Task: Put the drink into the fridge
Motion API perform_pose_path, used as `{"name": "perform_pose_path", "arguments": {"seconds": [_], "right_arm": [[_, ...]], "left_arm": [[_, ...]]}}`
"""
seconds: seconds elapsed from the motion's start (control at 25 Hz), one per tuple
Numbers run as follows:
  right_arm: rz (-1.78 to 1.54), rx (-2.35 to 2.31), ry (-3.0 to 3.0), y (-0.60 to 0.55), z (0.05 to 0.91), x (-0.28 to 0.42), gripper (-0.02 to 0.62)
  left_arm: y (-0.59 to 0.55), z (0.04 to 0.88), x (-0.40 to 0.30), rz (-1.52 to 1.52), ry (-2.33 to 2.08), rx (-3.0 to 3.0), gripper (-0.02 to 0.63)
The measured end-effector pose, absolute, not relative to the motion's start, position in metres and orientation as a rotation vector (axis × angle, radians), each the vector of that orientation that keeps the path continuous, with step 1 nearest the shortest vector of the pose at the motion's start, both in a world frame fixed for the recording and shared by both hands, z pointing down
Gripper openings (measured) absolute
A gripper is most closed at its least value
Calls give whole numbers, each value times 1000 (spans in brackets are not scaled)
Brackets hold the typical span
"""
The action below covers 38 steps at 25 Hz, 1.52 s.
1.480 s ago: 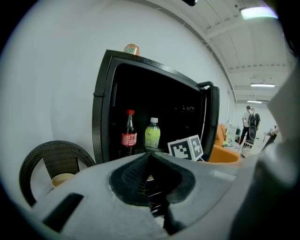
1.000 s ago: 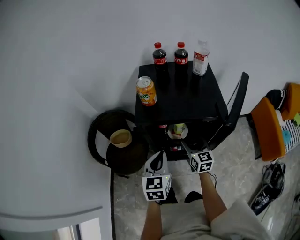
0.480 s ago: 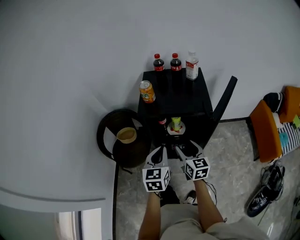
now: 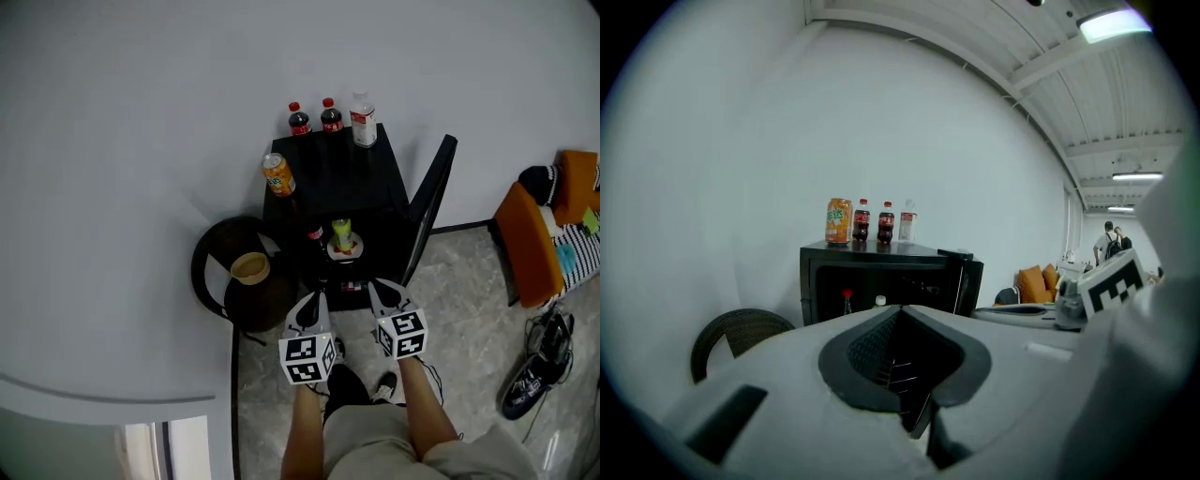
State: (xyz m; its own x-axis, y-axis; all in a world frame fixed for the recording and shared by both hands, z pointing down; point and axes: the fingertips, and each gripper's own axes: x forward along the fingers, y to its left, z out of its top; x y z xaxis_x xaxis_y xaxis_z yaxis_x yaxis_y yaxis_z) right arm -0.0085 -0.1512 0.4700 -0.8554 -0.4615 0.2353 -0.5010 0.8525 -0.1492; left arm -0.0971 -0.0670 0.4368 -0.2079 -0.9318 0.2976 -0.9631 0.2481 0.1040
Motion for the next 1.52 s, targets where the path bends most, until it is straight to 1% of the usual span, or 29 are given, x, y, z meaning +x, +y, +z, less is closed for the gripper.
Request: {"name": "perform_pose_path", "arguments": {"seconds": [0.44, 0.68, 0.84, 1.0, 1.28, 1.32, 1.4, 1.44, 1.52], "right_arm": [[289, 816, -2871, -164, 447, -21, 8], [308, 826, -2924, -176, 425, -42, 8], [332, 842, -2994, -195, 394, -72, 8], [305, 887, -3068, -221, 358, -115, 8], [289, 695, -3135, -241, 326, -213, 12], [288, 663, -3144, -243, 325, -224, 26], [273, 585, -3151, -246, 324, -246, 153], [264, 557, -3149, -248, 324, -256, 170], [281, 532, -3136, -257, 325, -274, 241]], "left_arm": [[-74, 428, -110, 144, -2209, 1794, 9], [-93, 415, -142, 103, -2236, 1768, 9], [-106, 396, -174, 91, -2257, 1782, 9], [-118, 383, -226, 59, -2302, 1771, 9], [-160, 354, -307, -4, -2345, 1808, 9], [-166, 351, -316, -8, -2347, 1823, 9], [-178, 348, -334, -8, -2348, 1847, 9], [-183, 349, -342, -6, -2349, 1853, 9], [-195, 349, -359, -4, -2360, 1857, 9]]}}
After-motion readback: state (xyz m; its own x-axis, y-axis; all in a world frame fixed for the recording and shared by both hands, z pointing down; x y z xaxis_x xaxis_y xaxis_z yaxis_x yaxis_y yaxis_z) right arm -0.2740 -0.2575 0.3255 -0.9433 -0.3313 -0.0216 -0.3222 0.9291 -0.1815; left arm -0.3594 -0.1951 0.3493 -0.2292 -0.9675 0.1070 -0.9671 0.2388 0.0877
